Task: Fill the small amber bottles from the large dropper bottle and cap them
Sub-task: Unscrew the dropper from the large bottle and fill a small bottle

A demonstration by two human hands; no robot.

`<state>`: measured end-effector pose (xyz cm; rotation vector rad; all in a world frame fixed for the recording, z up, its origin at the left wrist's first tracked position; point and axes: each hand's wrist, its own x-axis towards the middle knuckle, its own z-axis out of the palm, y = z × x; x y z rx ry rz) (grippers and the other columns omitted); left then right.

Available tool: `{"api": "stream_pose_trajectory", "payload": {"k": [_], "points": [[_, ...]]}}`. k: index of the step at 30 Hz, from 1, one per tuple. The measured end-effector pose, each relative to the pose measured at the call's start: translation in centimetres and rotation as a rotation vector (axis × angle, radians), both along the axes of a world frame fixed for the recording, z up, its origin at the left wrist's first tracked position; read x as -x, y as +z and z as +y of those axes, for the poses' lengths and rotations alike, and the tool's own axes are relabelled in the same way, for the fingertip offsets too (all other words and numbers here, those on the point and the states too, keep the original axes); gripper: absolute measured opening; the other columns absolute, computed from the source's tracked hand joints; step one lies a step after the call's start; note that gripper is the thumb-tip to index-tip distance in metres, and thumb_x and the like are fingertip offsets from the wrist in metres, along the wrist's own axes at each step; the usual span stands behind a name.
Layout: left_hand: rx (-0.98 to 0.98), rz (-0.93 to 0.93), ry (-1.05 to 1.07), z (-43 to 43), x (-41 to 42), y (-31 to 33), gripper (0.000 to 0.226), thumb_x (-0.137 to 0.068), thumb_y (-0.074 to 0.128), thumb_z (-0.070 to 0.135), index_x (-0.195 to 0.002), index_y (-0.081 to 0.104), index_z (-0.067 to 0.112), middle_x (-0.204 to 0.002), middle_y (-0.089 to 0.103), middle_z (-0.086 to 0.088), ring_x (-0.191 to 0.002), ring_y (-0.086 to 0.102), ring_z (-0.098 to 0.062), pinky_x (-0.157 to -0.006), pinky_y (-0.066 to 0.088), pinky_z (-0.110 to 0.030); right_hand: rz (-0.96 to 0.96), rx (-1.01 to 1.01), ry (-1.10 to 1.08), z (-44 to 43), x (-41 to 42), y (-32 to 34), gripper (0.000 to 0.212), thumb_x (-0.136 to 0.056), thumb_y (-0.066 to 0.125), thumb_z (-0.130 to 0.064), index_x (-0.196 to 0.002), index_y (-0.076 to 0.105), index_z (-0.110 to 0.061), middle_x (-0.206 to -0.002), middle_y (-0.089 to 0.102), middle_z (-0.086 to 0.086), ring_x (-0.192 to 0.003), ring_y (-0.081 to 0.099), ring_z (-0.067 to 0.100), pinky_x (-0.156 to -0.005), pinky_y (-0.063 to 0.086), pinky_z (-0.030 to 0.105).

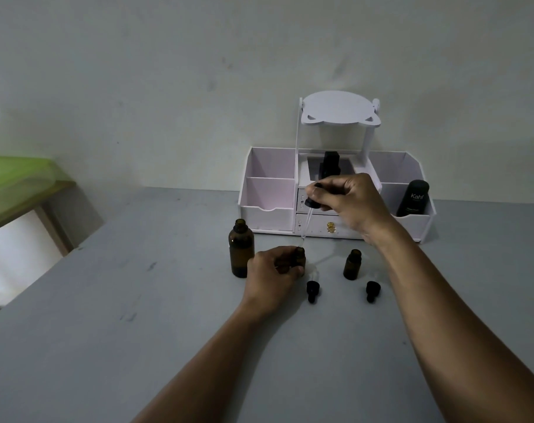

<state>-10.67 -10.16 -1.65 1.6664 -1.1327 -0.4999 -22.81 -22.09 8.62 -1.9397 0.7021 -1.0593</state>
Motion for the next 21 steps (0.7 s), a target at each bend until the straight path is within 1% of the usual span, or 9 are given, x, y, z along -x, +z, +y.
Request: {"api": "stream_pose_trajectory", "payload": {"k": [3,6,9,10,14,15,17,20,21], "points": [[0.010,0.018,0.014,0.0,0.0,0.0,0.040,-0.086,0.076,0.007,-0.125,0.071,0.014,-0.115,0.075,0.002,-0.102,0.070,-0.004,-0.100,0.051,-0.016,-0.001,0.045,-0.025,0.1,-0.2,-0.1,0.005,-0.085,0.077,-0.013,-0.090,0.079,-0.012,-0.079,0.075,-0.004,-0.067,0.068,-0.004,-0.070,0.054,0.012],[0.013,0.022,0.013,0.0,0.1,0.0,0.039,-0.086,0.076,0.006,-0.125,0.071,0.013,-0.114,0.076,0.002,-0.101,0.070,-0.003,-0.095,0.050,-0.010,0.010,0.115,-0.033,0.4,-0.4,-0.1,0.010,-0.084,0.077,-0.010,-0.091,0.079,-0.003,-0.078,0.074,-0.004,-0.067,0.067,-0.006,-0.069,0.051,0.008],[0.011,0.037,0.022,0.1,0.2,0.1,0.039,-0.087,0.076,0.006,-0.125,0.071,0.012,-0.116,0.076,0.001,-0.104,0.070,-0.007,-0.100,0.052,-0.020,0.025,0.154,-0.024,0.6,-0.6,-0.1,0.010,-0.085,0.076,-0.009,-0.091,0.079,-0.002,-0.074,0.071,-0.008,-0.066,0.066,-0.009,-0.064,0.048,0.004],[0.013,0.040,0.027,0.1,0.3,0.1,0.039,-0.086,0.076,0.006,-0.125,0.072,0.013,-0.115,0.076,0.001,-0.104,0.070,-0.006,-0.100,0.053,-0.020,0.023,0.154,-0.020,0.6,-0.6,-0.2,0.010,-0.085,0.076,-0.008,-0.091,0.079,-0.001,-0.074,0.070,-0.008,-0.065,0.066,-0.009,-0.064,0.047,0.004],[0.022,0.018,0.034,0.1,0.1,-0.1,0.038,-0.086,0.076,0.007,-0.123,0.072,0.014,-0.113,0.076,0.002,-0.099,0.070,-0.003,-0.091,0.050,-0.006,0.034,0.130,-0.004,0.7,-0.6,-0.1,0.012,-0.085,0.077,-0.008,-0.093,0.078,0.001,-0.079,0.073,-0.002,-0.066,0.068,-0.007,-0.063,0.049,0.005],[0.024,0.021,0.038,0.1,0.1,-0.1,0.038,-0.086,0.076,0.007,-0.123,0.073,0.014,-0.113,0.076,0.003,-0.099,0.069,-0.002,-0.092,0.051,-0.007,0.035,0.108,0.008,0.7,-0.5,0.0,0.012,-0.085,0.077,-0.007,-0.094,0.078,0.000,-0.081,0.075,0.001,-0.066,0.069,-0.007,-0.063,0.049,0.005],[0.021,0.032,0.040,0.1,0.1,-0.1,0.037,-0.086,0.075,0.007,-0.123,0.073,0.015,-0.113,0.076,0.003,-0.100,0.070,-0.003,-0.098,0.053,-0.017,0.042,0.081,0.019,0.9,-0.5,0.2,0.011,-0.085,0.077,-0.009,-0.094,0.078,-0.004,-0.084,0.077,0.004,-0.067,0.070,-0.004,-0.063,0.050,0.007],[0.023,0.023,0.027,0.0,0.1,-0.4,0.042,-0.086,0.077,0.010,-0.127,0.070,0.016,-0.118,0.074,0.001,-0.105,0.070,-0.007,-0.101,0.054,-0.025,0.039,0.087,-0.005,1.1,-0.3,0.6,0.009,-0.085,0.078,-0.017,-0.092,0.080,-0.012,-0.081,0.077,-0.002,-0.068,0.072,0.007,-0.066,0.054,0.022],[0.028,0.012,0.022,0.1,0.1,-0.4,0.047,-0.086,0.078,0.012,-0.131,0.068,0.017,-0.123,0.072,0.002,-0.107,0.069,-0.009,-0.099,0.055,-0.024,0.027,0.101,-0.008,1.3,-0.2,0.9,0.008,-0.085,0.077,-0.017,-0.092,0.079,-0.013,-0.079,0.077,-0.004,-0.066,0.070,0.003,-0.066,0.053,0.018]]}}
